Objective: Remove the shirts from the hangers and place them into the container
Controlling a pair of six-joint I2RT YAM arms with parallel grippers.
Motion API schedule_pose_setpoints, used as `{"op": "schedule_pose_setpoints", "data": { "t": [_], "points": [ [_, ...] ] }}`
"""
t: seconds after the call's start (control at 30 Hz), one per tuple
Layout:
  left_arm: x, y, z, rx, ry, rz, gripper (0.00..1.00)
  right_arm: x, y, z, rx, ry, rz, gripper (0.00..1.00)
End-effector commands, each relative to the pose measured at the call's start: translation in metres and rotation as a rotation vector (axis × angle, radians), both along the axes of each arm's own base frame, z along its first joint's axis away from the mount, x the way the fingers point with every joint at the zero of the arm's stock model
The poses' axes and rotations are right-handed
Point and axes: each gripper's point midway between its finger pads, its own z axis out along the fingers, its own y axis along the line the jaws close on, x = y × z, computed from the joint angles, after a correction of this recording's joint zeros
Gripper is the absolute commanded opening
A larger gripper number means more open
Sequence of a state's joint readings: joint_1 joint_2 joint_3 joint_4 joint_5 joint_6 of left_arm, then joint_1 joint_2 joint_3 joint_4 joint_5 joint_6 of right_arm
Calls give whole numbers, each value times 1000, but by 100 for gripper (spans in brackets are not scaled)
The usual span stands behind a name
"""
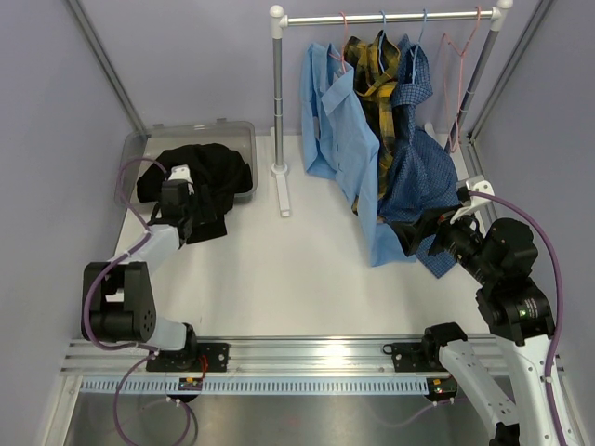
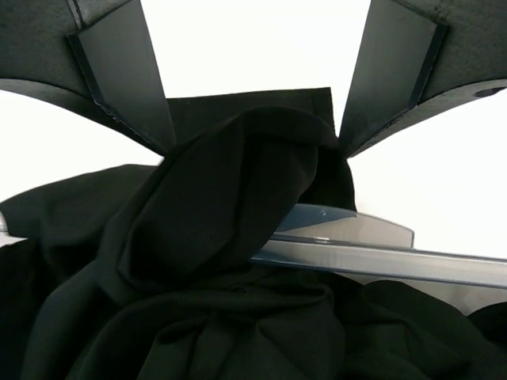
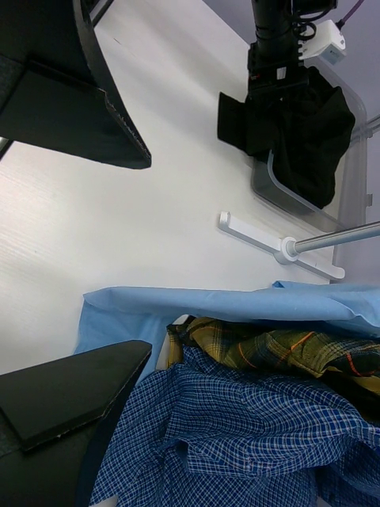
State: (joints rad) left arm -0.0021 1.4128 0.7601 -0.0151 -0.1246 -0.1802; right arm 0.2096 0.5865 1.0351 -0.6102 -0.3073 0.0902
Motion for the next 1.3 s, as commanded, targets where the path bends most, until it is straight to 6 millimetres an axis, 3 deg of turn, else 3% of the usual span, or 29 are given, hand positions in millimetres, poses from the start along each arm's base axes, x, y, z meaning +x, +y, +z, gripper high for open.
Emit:
{"op": "schedule_pose_setpoints", "data": {
  "t": [0.0, 0.2, 0.3, 0.33, 0.43, 0.47, 0.5, 0.57, 0.67, 0.8, 0.83, 0.9, 0.93, 1.0, 1.03, 1.13, 1.17, 1.23, 1.27],
  "points": [
    [20, 2, 11, 34, -27, -26, 86, 0, 3, 6, -1, -30, 17, 99],
    [31, 2, 7, 54, -12, -50, 75, 0, 5, 4, 3, -23, 25, 99],
    [33, 1, 4, 57, 11, -61, 62, -1, 7, 6, 8, -21, 41, 100],
    [32, 1, 4, 54, 15, -61, 52, -1, 7, 7, 9, -20, 41, 100],
    [26, -3, 1, 36, 38, -70, 37, -1, 7, 8, 8, -21, 38, 99],
    [23, -4, 2, 31, 45, -74, 14, -1, 7, 7, 9, -17, 41, 99],
    [21, -4, 6, 28, 42, -74, 6, -1, 7, 7, 8, -20, 41, 99],
    [13, -2, 7, 35, 61, -67, 0, -1, 9, 7, 11, -20, 52, 99],
    [5, -3, 24, 28, 60, -66, 0, -2, 12, 7, 14, -16, 67, 99],
    [3, -13, 77, -17, -40, -94, 0, -1, 12, 10, 15, -15, 66, 100],
    [6, -17, 106, -32, -99, -103, 0, -1, 13, 9, 17, -9, 69, 99],
    [11, -18, 135, -46, -155, -98, 0, -1, 15, 8, 23, -1, 82, 99],
    [18, -20, 165, -58, -217, -94, 0, 0, 16, 7, 25, 4, 84, 99],
    [28, -21, 189, -81, -267, -86, 0, 0, 17, 7, 28, 8, 90, 100],
    [37, -22, 219, -84, -330, -84, 0, 0, 17, 8, 28, 8, 90, 100],
    [58, -23, 242, -108, -370, -76, 0, -1, 16, 9, 25, 7, 87, 99],
    [72, -23, 261, -115, -406, -70, 0, 0, 15, 9, 21, 6, 82, 99],
    [84, -22, 280, -123, -446, -60, 0, 0, 14, 8, 17, 9, 76, 99],
    [90, -21, 302, -125, -492, -56, 0, 0, 13, 6, 13, 17, 72, 99]
  ]
}}
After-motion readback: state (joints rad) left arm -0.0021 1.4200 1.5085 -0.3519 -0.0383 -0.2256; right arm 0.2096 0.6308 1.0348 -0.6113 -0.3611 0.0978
